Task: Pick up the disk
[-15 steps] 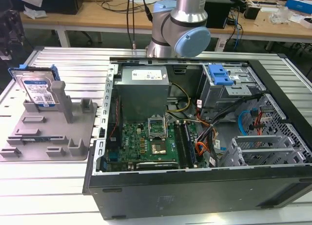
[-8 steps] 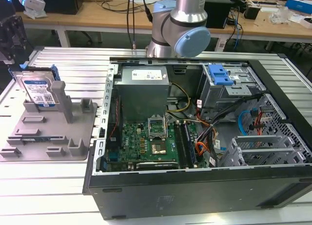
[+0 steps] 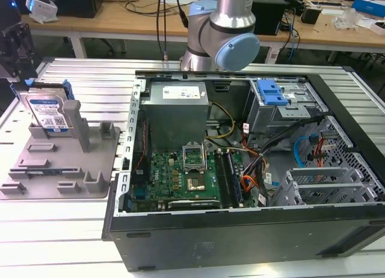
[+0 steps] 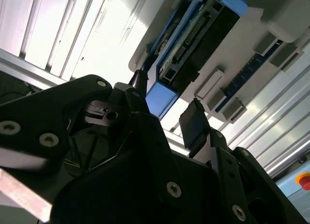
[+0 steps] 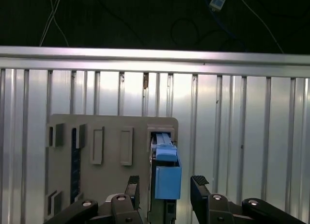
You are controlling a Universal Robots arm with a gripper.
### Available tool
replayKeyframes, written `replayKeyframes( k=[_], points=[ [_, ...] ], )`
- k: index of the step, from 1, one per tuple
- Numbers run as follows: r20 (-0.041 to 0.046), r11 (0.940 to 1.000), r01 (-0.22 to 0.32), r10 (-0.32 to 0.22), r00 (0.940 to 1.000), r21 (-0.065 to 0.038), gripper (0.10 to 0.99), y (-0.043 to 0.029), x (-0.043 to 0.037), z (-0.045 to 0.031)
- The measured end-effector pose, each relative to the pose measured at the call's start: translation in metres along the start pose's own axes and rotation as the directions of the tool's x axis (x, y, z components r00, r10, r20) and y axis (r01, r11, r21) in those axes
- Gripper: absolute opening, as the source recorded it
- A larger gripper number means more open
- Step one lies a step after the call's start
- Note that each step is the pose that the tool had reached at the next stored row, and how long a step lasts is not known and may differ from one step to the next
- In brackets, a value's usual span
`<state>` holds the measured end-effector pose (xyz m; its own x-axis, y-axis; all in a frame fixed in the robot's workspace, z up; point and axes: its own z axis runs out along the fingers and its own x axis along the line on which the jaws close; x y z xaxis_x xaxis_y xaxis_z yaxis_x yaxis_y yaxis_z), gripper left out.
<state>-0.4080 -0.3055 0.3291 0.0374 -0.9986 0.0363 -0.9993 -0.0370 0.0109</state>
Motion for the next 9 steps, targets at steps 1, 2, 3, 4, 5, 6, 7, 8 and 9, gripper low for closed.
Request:
replayKeyframes(
  k=[1,2,3,4,5,6,7,8,9],
  points=[
    [0.0000,1.0000,0.000,0.000,1.0000,0.000,0.541,0.0000,0.0000,0.0010],
    [0.0000,1.0000,0.000,0.000,1.0000,0.000,0.541,0.0000,0.0000,0.0022],
    [0.0000,1.0000,0.000,0.000,1.0000,0.000,0.541,0.0000,0.0000,0.0032],
    [0.0000,1.0000,0.000,0.000,1.0000,0.000,0.541,0.0000,-0.0001,0.0043],
    [0.0000,1.0000,0.000,0.000,1.0000,0.000,0.541,0.0001,-0.0001,0.0052],
    [-0.0001,1.0000,0.000,0.000,1.0000,0.000,0.541,0.0002,-0.0001,0.0067],
    [0.0000,1.0000,0.000,0.000,1.0000,0.000,0.541,0.0002,-0.0002,0.0081],
    [-0.0001,1.0000,0.000,0.000,1.0000,0.000,0.541,0.0003,-0.0003,0.0091],
    [-0.0001,1.0000,0.000,0.000,1.0000,0.000,0.541,0.0003,-0.0003,0.0105]
  ],
)
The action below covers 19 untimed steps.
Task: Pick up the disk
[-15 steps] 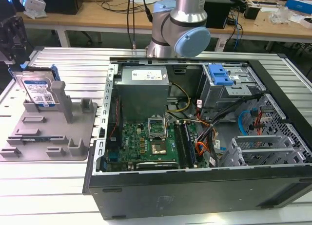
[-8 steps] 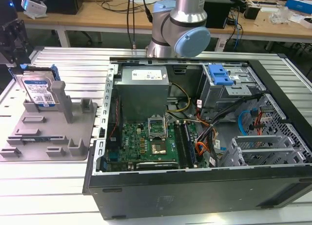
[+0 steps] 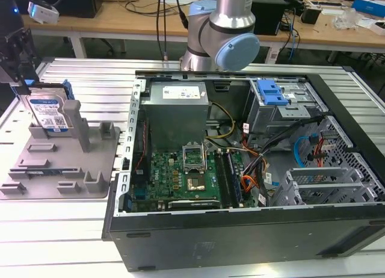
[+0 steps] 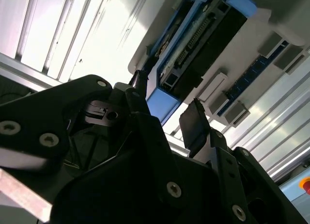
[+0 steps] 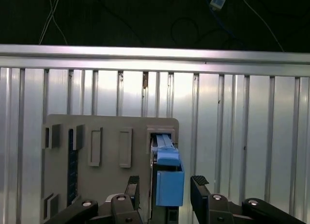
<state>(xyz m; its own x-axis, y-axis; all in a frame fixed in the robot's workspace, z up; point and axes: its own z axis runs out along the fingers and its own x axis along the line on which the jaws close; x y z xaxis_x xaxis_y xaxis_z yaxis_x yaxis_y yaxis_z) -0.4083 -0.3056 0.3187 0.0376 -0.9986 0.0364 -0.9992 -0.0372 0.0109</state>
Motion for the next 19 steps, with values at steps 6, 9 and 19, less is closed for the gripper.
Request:
replayKeyframes(
  k=[6,9,19],
  points=[
    [-0.0004,1.0000,0.000,0.000,1.0000,0.000,0.541,0.0009,-0.0003,0.0076],
    [-0.0005,1.0000,0.000,0.000,1.0000,0.000,0.541,0.0019,-0.0005,0.0122],
    [-0.0007,1.0000,0.000,0.000,1.0000,0.000,0.541,0.0025,-0.0006,0.0198]
  ],
)
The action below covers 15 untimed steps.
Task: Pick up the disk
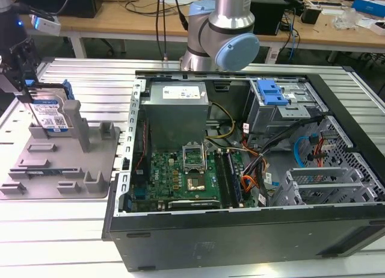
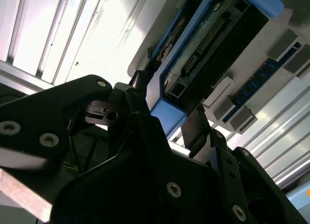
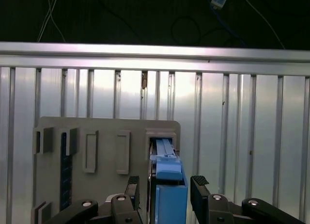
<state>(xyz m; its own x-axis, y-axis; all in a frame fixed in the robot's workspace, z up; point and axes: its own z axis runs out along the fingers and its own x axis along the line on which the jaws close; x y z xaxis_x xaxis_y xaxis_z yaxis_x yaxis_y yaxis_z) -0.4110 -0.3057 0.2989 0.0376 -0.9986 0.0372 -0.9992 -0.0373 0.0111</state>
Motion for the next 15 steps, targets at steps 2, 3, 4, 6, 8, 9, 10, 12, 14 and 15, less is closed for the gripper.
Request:
replayKeyframes(
  k=[2,3,4,6,8,9,10,12,14,15],
  points=[
    [0.0001,1.0000,0.000,0.000,1.0000,0.000,0.525,0.0001,0.0000,0.0005],
    [0.0001,1.0000,0.000,0.000,1.0000,0.000,0.525,0.0002,0.0000,0.0008],
    [0.0000,1.0000,0.000,0.000,1.0000,0.000,0.525,0.0002,0.0000,0.0009],
    [0.0001,1.0000,0.000,0.000,1.0000,0.000,0.455,0.0003,-0.0001,0.0013],
    [0.0001,1.0000,0.000,0.000,1.0000,0.000,0.455,0.0005,-0.0001,0.0019],
    [0.0001,1.0000,0.000,0.000,1.0000,0.000,0.455,0.0006,-0.0001,0.0021],
    [0.0001,1.0000,0.000,0.000,1.0000,0.000,0.455,0.0006,-0.0001,0.0023],
    [0.0001,1.0000,0.000,0.000,1.0000,0.000,0.455,0.0006,-0.0001,0.0029],
    [0.0001,1.0000,0.000,0.000,1.0000,0.000,0.439,0.0007,-0.0001,0.0035],
    [0.0000,1.0000,0.000,0.000,1.0000,0.000,0.439,0.0007,0.0000,0.0037]
  ],
)
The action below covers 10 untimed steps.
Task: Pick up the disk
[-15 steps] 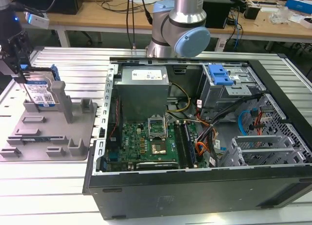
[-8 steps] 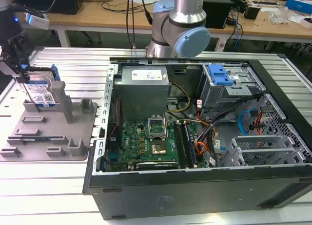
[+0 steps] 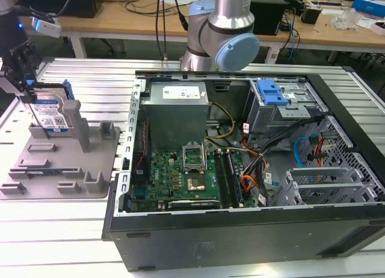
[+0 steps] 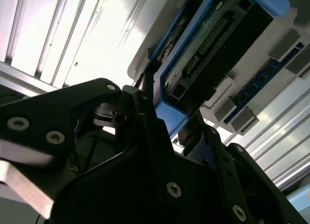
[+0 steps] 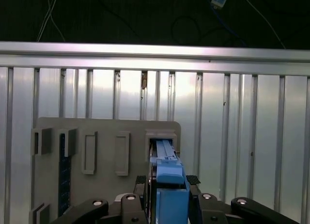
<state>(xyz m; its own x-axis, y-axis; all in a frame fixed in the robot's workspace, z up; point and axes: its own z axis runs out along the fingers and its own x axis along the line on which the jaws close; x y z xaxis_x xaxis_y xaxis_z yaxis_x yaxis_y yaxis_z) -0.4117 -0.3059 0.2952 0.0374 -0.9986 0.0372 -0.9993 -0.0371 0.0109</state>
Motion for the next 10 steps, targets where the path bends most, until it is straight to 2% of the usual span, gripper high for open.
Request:
replayKeyframes(
  k=[1,2,10],
  points=[
    [0.0000,1.0000,0.000,0.000,1.0000,0.000,0.439,0.0000,0.0000,0.0002],
    [0.0000,1.0000,0.000,0.000,1.0000,0.000,0.373,0.0000,0.0000,0.0004],
    [0.0001,1.0000,0.000,0.000,1.0000,0.000,0.373,-0.0001,0.0002,0.0020]
  ],
)
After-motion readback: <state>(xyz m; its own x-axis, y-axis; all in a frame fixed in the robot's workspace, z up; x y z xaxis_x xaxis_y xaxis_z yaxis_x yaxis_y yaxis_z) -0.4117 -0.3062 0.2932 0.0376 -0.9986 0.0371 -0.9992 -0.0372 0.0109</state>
